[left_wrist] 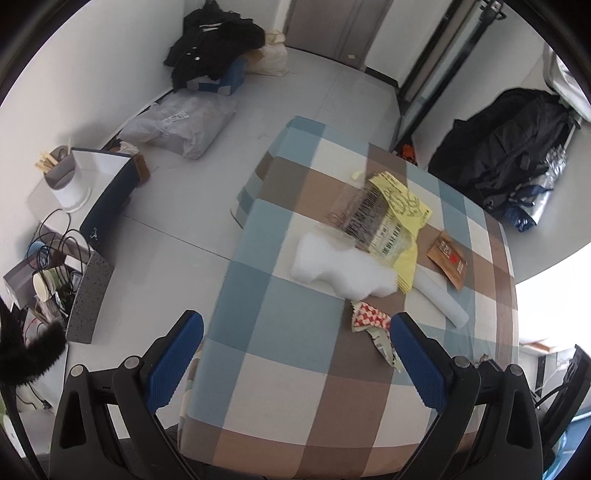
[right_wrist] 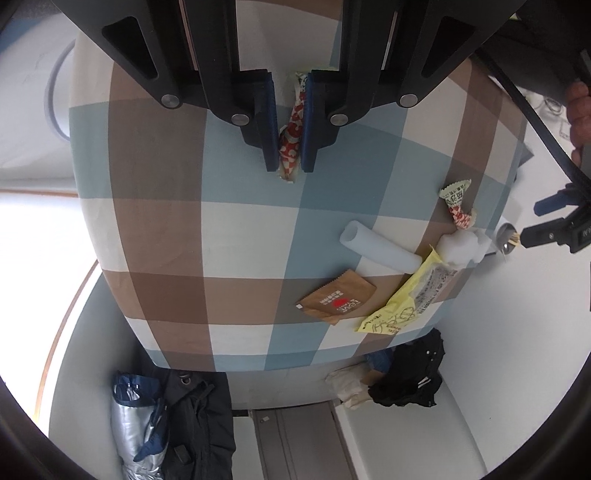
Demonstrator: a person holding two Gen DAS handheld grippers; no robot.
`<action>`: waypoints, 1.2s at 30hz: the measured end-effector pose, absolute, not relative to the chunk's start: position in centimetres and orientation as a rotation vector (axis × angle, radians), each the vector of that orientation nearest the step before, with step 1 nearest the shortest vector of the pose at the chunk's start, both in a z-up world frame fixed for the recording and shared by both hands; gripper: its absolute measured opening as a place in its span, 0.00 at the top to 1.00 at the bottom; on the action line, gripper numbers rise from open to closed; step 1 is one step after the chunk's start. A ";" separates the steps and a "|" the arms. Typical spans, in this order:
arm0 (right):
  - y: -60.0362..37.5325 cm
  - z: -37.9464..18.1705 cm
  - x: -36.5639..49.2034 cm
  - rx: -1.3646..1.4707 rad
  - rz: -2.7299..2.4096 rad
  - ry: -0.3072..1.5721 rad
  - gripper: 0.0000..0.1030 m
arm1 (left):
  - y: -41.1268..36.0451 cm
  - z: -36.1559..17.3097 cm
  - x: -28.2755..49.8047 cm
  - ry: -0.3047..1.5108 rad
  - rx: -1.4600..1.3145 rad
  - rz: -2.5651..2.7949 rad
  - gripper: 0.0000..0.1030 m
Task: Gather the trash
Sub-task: 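Grasp the red-white snack wrapper with the right gripper while the left gripper grasps another wrapper, then carry both red-white snack wrappers toward the white bin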
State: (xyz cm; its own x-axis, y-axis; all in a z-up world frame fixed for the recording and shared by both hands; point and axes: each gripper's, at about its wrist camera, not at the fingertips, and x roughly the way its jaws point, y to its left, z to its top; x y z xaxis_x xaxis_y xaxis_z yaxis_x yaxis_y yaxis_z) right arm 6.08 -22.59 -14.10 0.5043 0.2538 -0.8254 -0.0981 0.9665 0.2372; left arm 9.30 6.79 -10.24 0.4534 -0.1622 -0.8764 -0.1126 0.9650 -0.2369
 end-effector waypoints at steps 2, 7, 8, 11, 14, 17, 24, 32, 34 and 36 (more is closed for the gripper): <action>-22.8 -13.9 6.0 0.178 0.224 1.014 0.90 | 6.1 -10.5 9.3 1.109 -0.271 -0.062 0.03; -23.4 -13.6 5.9 0.213 0.253 0.999 0.91 | 4.2 -11.4 9.8 1.129 -0.220 -0.081 0.04; -23.5 -13.6 5.9 0.217 0.260 0.998 0.91 | 3.9 -11.6 10.0 1.134 -0.211 -0.078 0.04; -23.7 -13.8 5.7 0.231 0.275 0.995 0.91 | 3.2 -12.2 10.4 1.154 -0.198 -0.085 0.04; -23.9 -14.0 5.7 0.249 0.291 0.990 0.91 | 2.5 -12.6 10.6 1.166 -0.181 -0.085 0.04; -24.1 -14.2 5.8 0.261 0.303 0.985 0.91 | 1.9 -12.9 10.8 1.168 -0.157 -0.080 0.07; -24.1 -14.4 5.9 0.266 0.317 0.981 0.91 | 0.4 -13.5 11.0 1.195 -0.073 -0.096 0.31; -23.9 -14.1 5.8 0.284 0.332 0.975 0.91 | -1.3 -13.2 10.8 1.175 0.002 -0.154 0.67; -24.0 -14.0 5.7 0.277 0.329 0.967 0.91 | -1.4 -13.2 10.6 1.173 0.005 -0.168 0.75; -24.2 -14.1 5.6 0.296 0.328 0.968 0.91 | -1.6 -13.2 10.4 1.168 0.030 -0.174 0.76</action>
State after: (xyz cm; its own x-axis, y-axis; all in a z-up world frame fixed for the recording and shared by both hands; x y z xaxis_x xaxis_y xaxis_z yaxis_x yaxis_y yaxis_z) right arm 5.60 -24.19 -14.05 0.5248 0.4003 -0.7512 -0.1394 0.9110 0.3881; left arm 10.43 -1.59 -13.19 0.3798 -0.1203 -0.9172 0.1520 0.9862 -0.0664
